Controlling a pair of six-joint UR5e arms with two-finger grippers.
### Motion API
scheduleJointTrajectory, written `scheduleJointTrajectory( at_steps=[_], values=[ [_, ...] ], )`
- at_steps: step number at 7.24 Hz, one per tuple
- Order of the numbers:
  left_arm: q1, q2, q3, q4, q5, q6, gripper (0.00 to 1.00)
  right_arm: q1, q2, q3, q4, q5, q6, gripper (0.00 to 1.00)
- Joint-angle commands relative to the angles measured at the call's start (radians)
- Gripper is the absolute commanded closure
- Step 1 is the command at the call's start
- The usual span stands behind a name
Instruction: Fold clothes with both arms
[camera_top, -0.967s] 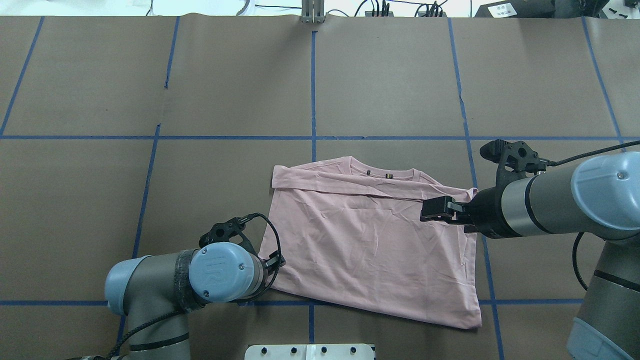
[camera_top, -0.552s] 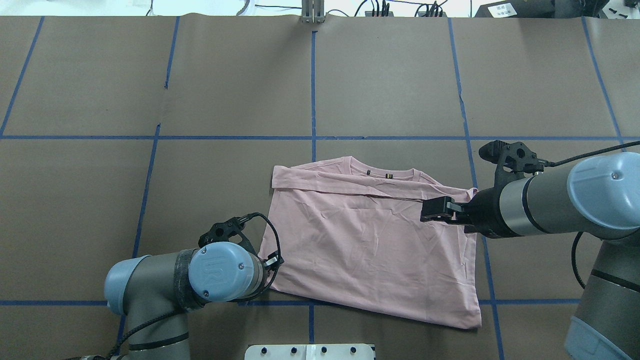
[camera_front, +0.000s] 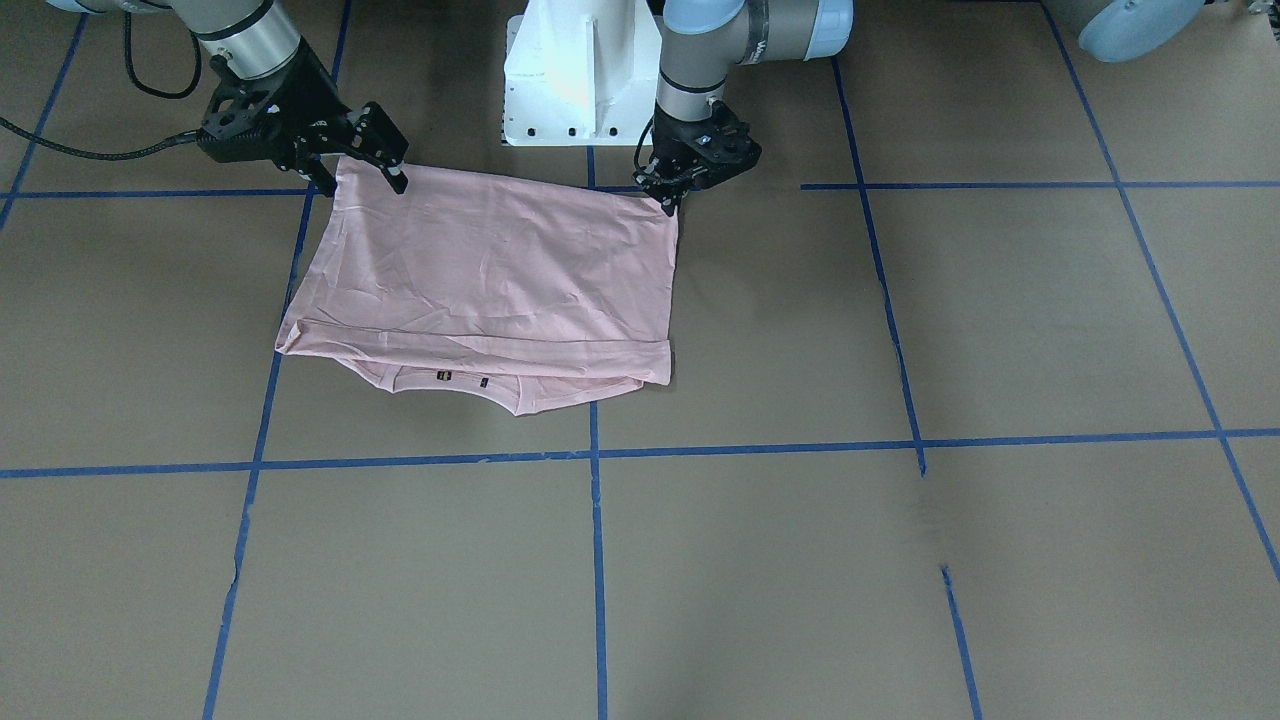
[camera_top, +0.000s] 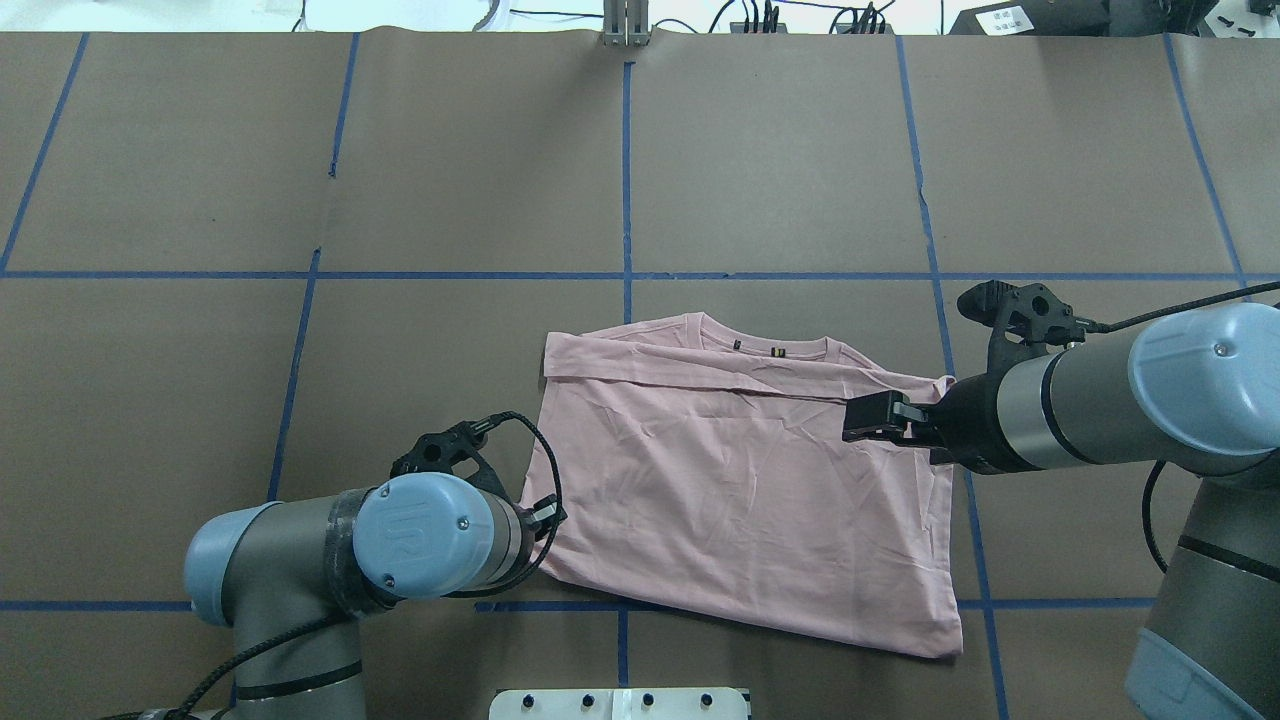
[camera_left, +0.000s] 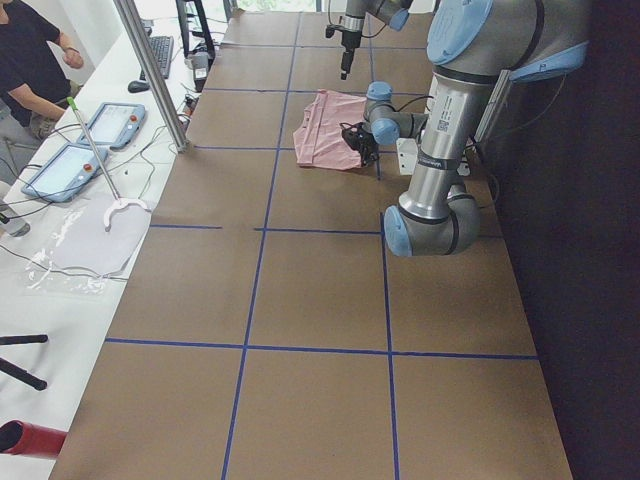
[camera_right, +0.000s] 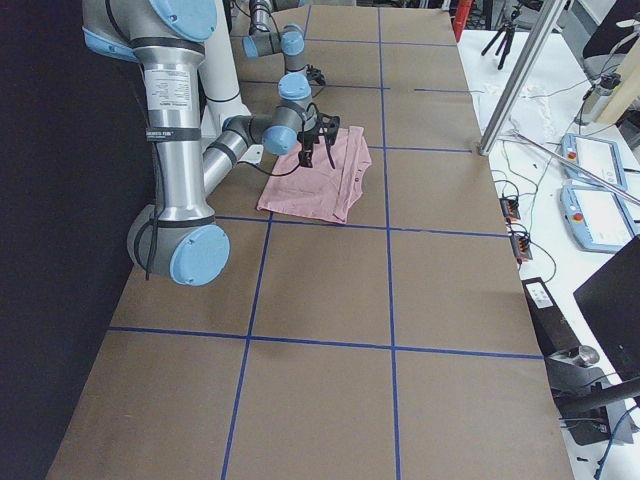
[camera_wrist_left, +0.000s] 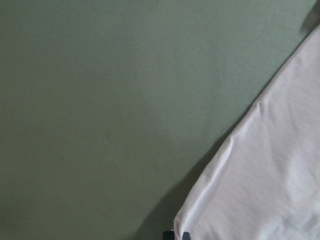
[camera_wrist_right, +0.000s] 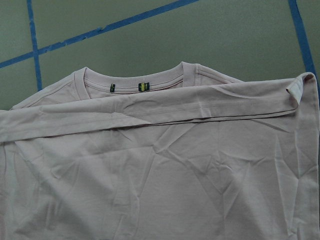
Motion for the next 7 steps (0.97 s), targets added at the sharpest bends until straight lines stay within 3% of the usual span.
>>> scheduleJointTrajectory(
  at_steps=[1,3,4,5,7],
  values=[
    [-0.120,0.002,0.014,0.001,0.003,0.055,1.00,0.013,0.002,0.000,0.000,0.001,-0.001,0.00],
    [-0.247,-0.010,0.106,-0.009,0.035,0.066,1.00,0.029,0.005,-0.002,0.000,0.001,0.001,0.00],
    [-0.303,-0.042,0.141,-0.026,0.100,0.142,1.00,0.039,0.006,-0.002,0.000,0.001,0.001,0.00],
    [-0.361,-0.088,0.228,-0.064,0.102,0.232,1.00,0.046,0.006,-0.002,0.000,0.002,0.001,0.00],
    [-0.439,-0.232,0.557,-0.360,0.122,0.349,1.00,0.062,0.006,-0.002,0.000,0.001,0.001,0.00]
  ],
)
